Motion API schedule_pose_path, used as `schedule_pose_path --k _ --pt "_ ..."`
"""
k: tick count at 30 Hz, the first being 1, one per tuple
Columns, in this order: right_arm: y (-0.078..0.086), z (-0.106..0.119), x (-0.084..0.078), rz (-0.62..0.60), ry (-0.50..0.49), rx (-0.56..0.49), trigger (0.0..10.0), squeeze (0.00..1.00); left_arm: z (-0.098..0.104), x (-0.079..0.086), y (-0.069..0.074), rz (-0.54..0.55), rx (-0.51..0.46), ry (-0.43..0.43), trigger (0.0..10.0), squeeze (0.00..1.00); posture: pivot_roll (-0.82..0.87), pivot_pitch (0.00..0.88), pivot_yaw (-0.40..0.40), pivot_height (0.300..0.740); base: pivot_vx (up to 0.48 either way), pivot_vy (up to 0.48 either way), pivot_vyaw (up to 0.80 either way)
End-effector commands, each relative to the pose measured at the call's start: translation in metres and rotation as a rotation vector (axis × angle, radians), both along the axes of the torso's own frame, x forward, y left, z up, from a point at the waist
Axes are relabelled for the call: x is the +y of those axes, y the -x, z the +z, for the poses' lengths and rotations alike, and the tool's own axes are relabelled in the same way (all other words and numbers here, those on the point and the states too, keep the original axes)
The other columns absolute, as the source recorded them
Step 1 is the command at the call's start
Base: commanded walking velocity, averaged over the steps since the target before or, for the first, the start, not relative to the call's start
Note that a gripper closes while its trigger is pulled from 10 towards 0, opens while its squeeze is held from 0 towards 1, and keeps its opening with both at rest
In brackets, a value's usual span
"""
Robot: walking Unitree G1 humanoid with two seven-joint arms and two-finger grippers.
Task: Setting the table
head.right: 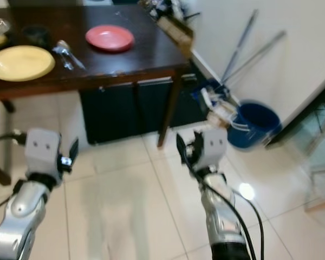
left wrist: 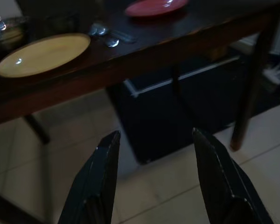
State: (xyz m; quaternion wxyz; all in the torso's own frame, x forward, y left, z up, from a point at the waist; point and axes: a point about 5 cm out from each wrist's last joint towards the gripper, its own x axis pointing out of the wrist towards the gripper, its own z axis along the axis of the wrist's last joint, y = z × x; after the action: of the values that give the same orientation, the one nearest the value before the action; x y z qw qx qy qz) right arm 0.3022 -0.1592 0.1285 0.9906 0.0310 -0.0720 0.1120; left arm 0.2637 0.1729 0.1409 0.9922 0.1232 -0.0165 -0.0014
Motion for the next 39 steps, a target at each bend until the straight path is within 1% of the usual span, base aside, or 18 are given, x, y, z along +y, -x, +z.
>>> schedule_pose_path --k 1,14,29,30,31,32,35,39 --pt "0.003 -0.007 -0.002 -0.008 0.017 0.026 10.0 0.00 -0.001 -0.003 0.000 -0.009 0.006 -0.007 10.0 0.00 -0.06 0.038 0.003 0.740 0.431 0.000 0.00" --pt "0.003 -0.010 -0.007 -0.026 0.013 0.041 10.0 0.00 0.002 -0.009 -0.001 -0.040 -0.016 -0.028 10.0 0.00 -0.06 0.043 0.004 0.740 0.415 0.000 0.00" --pt "0.003 -0.010 -0.008 -0.038 0.006 0.042 10.0 0.00 0.004 -0.013 -0.002 -0.060 -0.027 -0.024 10.0 0.00 -0.06 0.044 0.006 0.740 0.405 0.000 0.00" --pt "0.003 -0.009 -0.010 -0.047 0.006 0.036 10.0 0.00 0.008 -0.016 -0.003 -0.079 -0.041 -0.021 10.0 0.00 -0.06 0.044 0.006 0.740 0.405 0.000 0.00" --pt "0.003 -0.009 -0.010 -0.047 0.006 0.036 10.0 0.00 0.008 -0.016 -0.003 -0.079 -0.041 -0.021 10.0 0.00 -0.06 0.044 0.006 0.740 0.405 0.000 0.00" --pt "0.002 -0.006 -0.013 -0.076 -0.005 0.023 10.0 0.00 0.012 -0.023 -0.004 -0.121 -0.063 -0.034 10.0 0.00 -0.06 0.044 0.006 0.740 0.405 0.000 0.00" --pt "0.002 -0.004 -0.016 -0.094 -0.010 0.016 10.0 0.00 0.015 -0.026 -0.004 -0.141 -0.073 -0.038 10.0 0.00 -0.06 0.044 0.006 0.740 0.402 0.000 0.00" --pt "0.000 -0.001 -0.028 -0.184 -0.059 0.008 10.0 0.00 0.021 -0.037 -0.004 -0.195 -0.099 -0.049 10.0 0.00 -0.07 0.044 0.011 0.740 0.401 0.000 0.00"
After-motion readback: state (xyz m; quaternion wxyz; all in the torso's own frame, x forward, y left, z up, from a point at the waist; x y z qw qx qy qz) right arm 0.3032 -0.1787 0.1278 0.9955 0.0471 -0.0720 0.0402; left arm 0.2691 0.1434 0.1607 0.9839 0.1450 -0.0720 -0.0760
